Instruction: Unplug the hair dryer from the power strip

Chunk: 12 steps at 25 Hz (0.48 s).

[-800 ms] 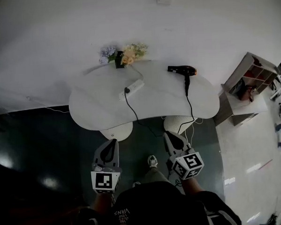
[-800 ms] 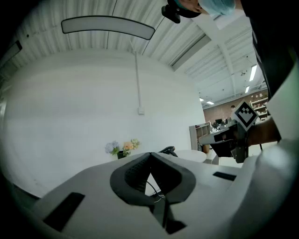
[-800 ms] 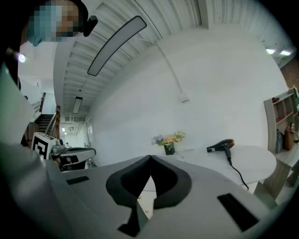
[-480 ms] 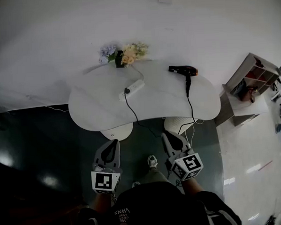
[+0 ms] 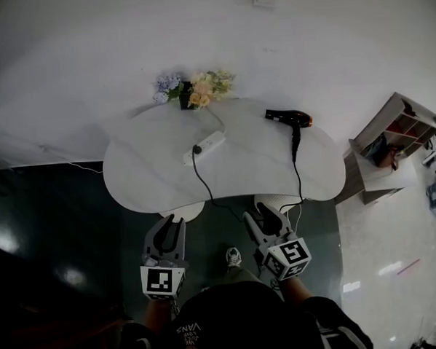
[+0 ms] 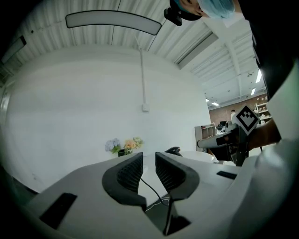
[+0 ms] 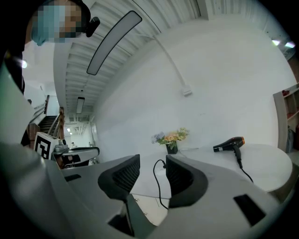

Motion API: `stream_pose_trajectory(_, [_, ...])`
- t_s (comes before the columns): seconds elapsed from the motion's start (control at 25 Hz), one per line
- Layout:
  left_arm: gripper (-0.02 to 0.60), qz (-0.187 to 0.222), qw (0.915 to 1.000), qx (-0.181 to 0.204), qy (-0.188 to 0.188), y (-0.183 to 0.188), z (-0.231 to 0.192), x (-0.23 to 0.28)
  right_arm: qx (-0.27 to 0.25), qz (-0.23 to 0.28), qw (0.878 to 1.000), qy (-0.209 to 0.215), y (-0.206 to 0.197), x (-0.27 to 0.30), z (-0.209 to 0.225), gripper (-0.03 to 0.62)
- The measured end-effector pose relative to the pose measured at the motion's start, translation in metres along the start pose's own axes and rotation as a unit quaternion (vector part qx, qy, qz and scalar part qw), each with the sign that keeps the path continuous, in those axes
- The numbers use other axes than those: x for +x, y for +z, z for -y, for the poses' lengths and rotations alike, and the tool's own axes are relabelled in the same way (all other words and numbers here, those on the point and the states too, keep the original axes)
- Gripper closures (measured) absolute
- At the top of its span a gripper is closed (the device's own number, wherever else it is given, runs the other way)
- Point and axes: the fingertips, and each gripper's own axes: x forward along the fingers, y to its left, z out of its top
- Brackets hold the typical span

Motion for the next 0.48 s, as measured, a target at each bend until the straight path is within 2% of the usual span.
stream_pose_trajectory(0.48, [0.437,-0.047,0.9983,-0.011,0.032,-0.038,-0.013,0.084,-0.027,-0.059,0.997,0.034,-0.016,0.081,0.064,0.419])
